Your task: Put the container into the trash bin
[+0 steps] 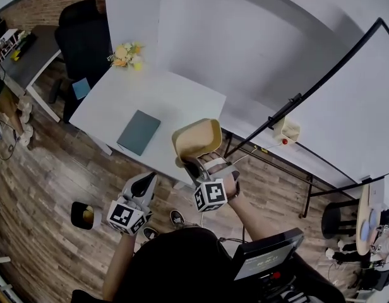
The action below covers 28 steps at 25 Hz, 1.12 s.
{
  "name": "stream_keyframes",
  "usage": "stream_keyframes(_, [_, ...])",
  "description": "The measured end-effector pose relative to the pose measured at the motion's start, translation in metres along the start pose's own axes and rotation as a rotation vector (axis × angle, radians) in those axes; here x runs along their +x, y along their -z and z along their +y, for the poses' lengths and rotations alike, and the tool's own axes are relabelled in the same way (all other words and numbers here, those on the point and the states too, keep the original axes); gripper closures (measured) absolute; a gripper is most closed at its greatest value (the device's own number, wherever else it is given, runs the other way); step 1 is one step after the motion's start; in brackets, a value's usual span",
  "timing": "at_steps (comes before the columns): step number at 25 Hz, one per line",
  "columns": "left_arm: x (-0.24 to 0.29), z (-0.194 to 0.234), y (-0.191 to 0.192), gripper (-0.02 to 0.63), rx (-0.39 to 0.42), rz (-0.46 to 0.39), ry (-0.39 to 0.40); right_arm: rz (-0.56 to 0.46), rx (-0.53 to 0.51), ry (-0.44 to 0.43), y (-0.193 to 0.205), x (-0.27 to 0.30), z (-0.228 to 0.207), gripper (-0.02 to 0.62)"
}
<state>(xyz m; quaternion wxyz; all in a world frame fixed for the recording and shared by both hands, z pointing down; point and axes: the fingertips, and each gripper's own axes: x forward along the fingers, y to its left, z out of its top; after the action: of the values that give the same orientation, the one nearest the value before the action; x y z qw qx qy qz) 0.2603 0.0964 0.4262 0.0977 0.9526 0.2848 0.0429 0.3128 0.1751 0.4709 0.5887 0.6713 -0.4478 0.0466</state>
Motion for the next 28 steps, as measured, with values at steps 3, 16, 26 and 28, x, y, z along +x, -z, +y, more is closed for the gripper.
stream_keyframes(3, [0.01,-0.002,0.0,0.588,-0.016,0.021,0.044,-0.011,-0.021,0.024,-0.004,-0.007,-0.003,0.572])
stream_keyframes(16, [0.023,-0.02,-0.035,0.474,-0.141,-0.03,0.209,-0.063,-0.149,0.103,-0.031,-0.041,0.006,0.572])
stream_keyframes(26, [0.018,-0.034,-0.055,0.396,-0.269,-0.081,0.305,-0.134,-0.212,0.167,-0.049,-0.062,0.012,0.573])
stream_keyframes(28, [0.018,-0.038,-0.054,0.38,-0.255,-0.073,0.329,-0.144,-0.224,0.161,-0.052,-0.062,0.016,0.572])
